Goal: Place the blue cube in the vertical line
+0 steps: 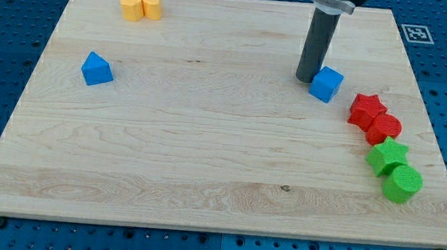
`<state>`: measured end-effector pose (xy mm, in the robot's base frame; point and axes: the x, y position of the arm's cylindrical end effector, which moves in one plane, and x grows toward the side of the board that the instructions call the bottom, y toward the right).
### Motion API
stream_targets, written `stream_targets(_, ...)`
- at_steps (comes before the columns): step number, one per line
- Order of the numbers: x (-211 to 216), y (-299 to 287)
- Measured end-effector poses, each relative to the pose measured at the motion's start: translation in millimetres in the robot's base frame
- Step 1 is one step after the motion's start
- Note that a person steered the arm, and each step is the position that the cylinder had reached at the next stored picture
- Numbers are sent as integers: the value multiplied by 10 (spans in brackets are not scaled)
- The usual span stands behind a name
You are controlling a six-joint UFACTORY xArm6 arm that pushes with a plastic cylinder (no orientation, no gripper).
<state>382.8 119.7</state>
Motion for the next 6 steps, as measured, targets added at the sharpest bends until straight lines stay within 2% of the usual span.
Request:
stream_targets(2,160,-175)
stream_targets(3,160,221)
stream_targets(6,160,454)
